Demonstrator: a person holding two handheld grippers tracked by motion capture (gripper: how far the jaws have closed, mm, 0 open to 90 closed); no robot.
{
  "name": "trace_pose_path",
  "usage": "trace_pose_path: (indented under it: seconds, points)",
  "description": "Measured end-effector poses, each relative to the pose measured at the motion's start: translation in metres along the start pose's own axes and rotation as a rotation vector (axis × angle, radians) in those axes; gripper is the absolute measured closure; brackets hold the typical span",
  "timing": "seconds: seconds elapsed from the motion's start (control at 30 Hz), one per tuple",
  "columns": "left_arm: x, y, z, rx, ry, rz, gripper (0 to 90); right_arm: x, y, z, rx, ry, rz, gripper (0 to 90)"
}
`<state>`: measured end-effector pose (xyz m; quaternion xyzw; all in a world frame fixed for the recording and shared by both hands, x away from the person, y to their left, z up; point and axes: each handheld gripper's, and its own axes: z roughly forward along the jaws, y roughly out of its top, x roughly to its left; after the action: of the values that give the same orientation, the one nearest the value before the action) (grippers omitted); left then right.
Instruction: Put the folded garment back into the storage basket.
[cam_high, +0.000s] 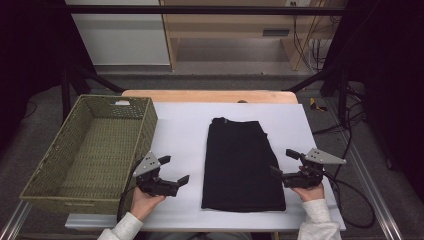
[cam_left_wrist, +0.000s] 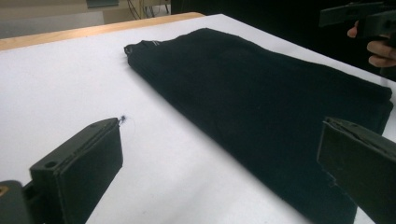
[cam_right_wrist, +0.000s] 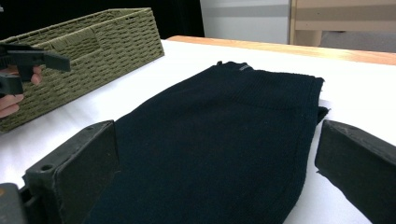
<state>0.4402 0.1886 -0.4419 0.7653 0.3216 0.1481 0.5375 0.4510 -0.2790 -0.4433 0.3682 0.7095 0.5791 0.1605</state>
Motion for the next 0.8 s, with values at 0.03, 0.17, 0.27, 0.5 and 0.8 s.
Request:
trace_pose_path:
  seconds: [0.03, 0.17, 0.27, 0.5, 0.8]
  points:
    - [0.0, 0.0, 0.001, 0.002, -0.001, -0.001, 0.2, 0.0, 0.0, 0.0, 0.001, 0.002, 0.0, 0.2]
    - [-0.002, 0.0, 0.002, 0.01, -0.006, -0.006, 0.2, 0.0, 0.0, 0.0, 0.005, 0.002, 0.003, 0.2]
    - [-0.002, 0.001, 0.002, 0.011, -0.004, -0.011, 0.2, 0.0, 0.0, 0.0, 0.005, 0.001, 0.004, 0.3]
    - [-0.003, 0.007, 0.0, 0.015, 0.007, -0.034, 0.2, 0.004, 0.003, 0.001, 0.012, -0.001, -0.01, 0.3]
    - [-0.005, 0.015, -0.001, 0.011, 0.014, -0.043, 0.2, 0.005, 0.004, 0.002, 0.018, -0.001, -0.004, 0.3]
